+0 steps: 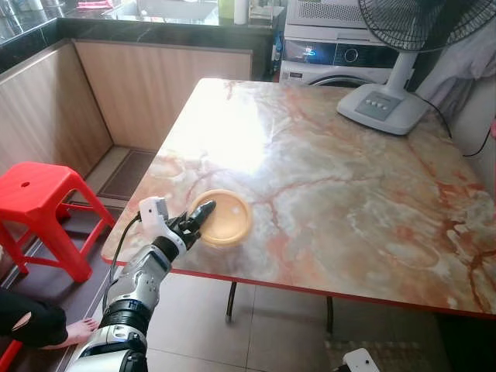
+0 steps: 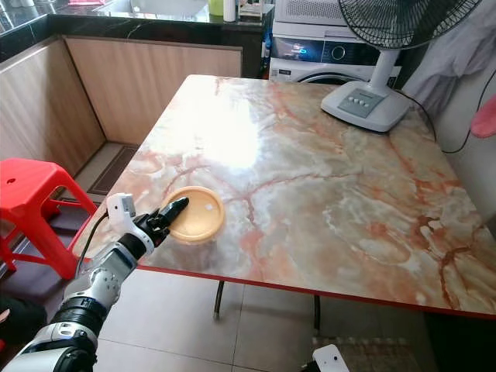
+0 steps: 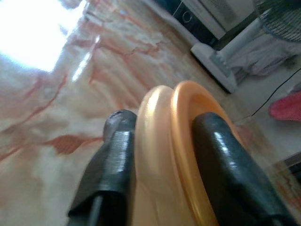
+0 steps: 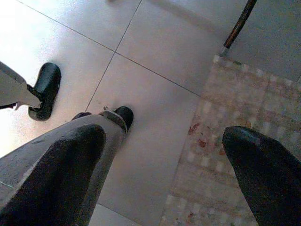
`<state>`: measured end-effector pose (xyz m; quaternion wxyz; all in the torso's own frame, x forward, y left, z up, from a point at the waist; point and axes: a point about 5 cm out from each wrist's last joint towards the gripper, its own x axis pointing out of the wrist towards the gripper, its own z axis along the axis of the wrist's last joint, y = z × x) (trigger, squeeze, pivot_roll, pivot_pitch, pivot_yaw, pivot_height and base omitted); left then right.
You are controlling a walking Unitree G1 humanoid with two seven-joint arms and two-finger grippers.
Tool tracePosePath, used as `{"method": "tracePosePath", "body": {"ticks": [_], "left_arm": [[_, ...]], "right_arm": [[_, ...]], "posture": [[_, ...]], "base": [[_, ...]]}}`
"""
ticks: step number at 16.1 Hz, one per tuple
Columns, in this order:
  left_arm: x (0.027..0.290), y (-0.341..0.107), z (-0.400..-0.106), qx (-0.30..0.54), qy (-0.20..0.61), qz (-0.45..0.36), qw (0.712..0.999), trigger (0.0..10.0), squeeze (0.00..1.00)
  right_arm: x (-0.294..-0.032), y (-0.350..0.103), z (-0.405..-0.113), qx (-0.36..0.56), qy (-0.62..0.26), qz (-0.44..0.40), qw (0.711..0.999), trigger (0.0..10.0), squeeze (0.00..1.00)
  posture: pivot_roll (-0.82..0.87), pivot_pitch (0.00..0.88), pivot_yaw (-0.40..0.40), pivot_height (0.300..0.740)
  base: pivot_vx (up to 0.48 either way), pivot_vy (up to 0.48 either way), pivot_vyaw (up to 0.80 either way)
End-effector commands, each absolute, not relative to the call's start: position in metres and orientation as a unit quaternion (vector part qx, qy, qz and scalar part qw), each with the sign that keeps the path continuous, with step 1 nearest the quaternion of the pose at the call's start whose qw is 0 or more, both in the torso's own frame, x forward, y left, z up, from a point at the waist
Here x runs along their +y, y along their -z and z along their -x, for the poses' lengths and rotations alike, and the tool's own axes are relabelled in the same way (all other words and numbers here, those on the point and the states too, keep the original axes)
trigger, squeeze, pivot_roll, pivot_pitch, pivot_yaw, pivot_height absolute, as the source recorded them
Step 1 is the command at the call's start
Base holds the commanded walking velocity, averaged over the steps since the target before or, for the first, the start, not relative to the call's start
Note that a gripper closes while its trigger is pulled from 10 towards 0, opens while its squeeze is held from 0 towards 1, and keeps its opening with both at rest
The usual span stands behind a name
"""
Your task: Restocking fridge
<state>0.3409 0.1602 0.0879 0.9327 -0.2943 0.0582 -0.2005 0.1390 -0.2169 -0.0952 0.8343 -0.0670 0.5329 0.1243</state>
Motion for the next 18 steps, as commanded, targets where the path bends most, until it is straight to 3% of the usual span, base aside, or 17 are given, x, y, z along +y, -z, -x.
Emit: {"method": "tracePosePath", "body": {"ticks": [1,7,8,9,10,13,18], "left_arm": [[0.159,-0.101,-0.345,0.030,0.208,0.298,0.931,0.0,0.00],[0.157,-0.125,-0.343,-0.030,0.205,0.330,0.921,0.0,0.00],[0.158,-0.127,-0.339,-0.035,0.184,0.320,0.929,4.4,0.00],[0.160,-0.128,-0.333,-0.038,0.167,0.313,0.934,8.0,0.00],[0.162,-0.128,-0.329,-0.042,0.162,0.310,0.936,10.0,0.00],[0.185,-0.135,-0.304,-0.060,0.085,0.235,0.966,10.0,0.00],[0.201,-0.150,-0.298,-0.078,0.032,0.191,0.978,10.0,0.00]], "right_arm": [[-0.219,0.095,-0.139,0.533,-0.126,0.076,0.833,10.0,0.00],[-0.219,0.095,-0.138,0.533,-0.126,0.078,0.833,10.0,0.00],[-0.219,0.095,-0.138,0.533,-0.125,0.078,0.833,10.0,0.00],[-0.219,0.095,-0.137,0.533,-0.125,0.078,0.833,10.0,0.00],[-0.219,0.096,-0.137,0.533,-0.124,0.078,0.833,10.0,0.00],[-0.220,0.096,-0.135,0.532,-0.111,0.070,0.836,10.0,0.00],[-0.219,0.097,-0.134,0.531,-0.103,0.065,0.839,10.0,0.00]], "posture": [[0.01,0.000,-0.053,0.740],[0.01,0.000,-0.048,0.740],[0.01,0.000,-0.045,0.740],[0.00,0.000,-0.040,0.740],[0.00,0.000,-0.036,0.740],[0.02,0.000,-0.035,0.740],[0.03,0.000,-0.025,0.740]], "base": [[0.000,0.000,0.00],[0.000,0.000,0.00],[0.000,0.000,0.00],[0.000,0.000,0.00],[0.000,0.000,0.00],[0.000,0.000,0.00],[0.000,0.000,0.00]]}}
